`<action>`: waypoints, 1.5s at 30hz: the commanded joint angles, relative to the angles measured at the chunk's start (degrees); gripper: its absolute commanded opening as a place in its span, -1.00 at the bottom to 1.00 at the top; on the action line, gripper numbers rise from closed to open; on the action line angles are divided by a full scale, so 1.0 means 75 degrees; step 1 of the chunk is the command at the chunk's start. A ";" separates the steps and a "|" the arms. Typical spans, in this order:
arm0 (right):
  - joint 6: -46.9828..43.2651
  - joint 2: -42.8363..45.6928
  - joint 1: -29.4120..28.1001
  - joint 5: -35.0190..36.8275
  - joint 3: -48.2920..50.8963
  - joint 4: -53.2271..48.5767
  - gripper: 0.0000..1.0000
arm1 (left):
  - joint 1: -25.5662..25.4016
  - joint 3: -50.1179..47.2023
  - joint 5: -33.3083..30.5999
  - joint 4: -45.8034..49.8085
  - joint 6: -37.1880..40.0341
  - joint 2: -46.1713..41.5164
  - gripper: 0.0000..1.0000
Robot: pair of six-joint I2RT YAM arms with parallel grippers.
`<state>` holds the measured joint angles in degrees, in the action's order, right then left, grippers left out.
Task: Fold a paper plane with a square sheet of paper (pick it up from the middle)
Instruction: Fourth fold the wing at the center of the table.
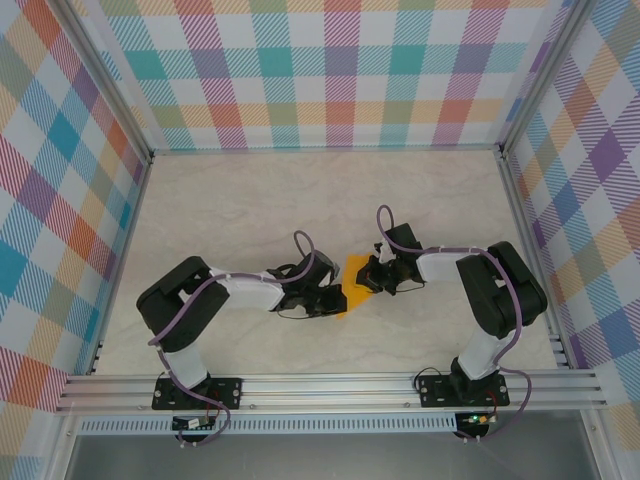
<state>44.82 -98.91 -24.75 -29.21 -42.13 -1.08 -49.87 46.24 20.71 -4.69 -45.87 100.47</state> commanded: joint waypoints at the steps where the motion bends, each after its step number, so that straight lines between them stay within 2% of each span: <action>1: 0.0071 -0.0549 0.0007 0.1093 0.0235 -0.0820 -0.95 | -0.0217 -0.0529 0.0210 0.1222 -0.0124 -0.0243 -0.85; 8: 0.0083 -0.0583 0.0007 0.1085 0.0229 -0.0794 -0.96 | -0.0488 -0.0842 -0.0020 0.1399 -0.0262 -0.0915 -0.85; 13: 0.0081 -0.0594 0.0007 0.1059 0.0185 -0.0767 -0.96 | -0.0476 -0.0343 -0.0871 0.1738 0.0054 -0.1586 -0.86; 18: 0.0094 -0.0629 0.0003 0.1051 0.0202 -0.0714 -0.95 | -0.0466 -0.0195 -0.1513 0.1052 0.0056 -0.1975 -0.86; 26: 0.0088 -0.0688 0.0007 0.0926 0.0137 -0.0644 -0.96 | -0.0461 -0.0187 -0.1123 -0.0008 -0.0211 -0.1015 -0.89; 39: 0.0050 -0.0510 0.0007 0.0838 0.0039 -0.0747 -0.95 | -0.0453 -0.0630 -0.1288 0.0046 -0.0353 -0.0513 -0.97; 45: -0.0348 0.0285 0.0001 0.0454 -0.0178 -0.0910 -0.94 | -0.0453 -0.0950 -0.1190 -0.0099 -0.0510 -0.0417 -1.00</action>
<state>44.51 -98.70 -24.77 -29.30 -42.87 -2.17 -52.84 41.23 12.10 -6.85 -48.82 95.83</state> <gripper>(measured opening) 0.048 0.046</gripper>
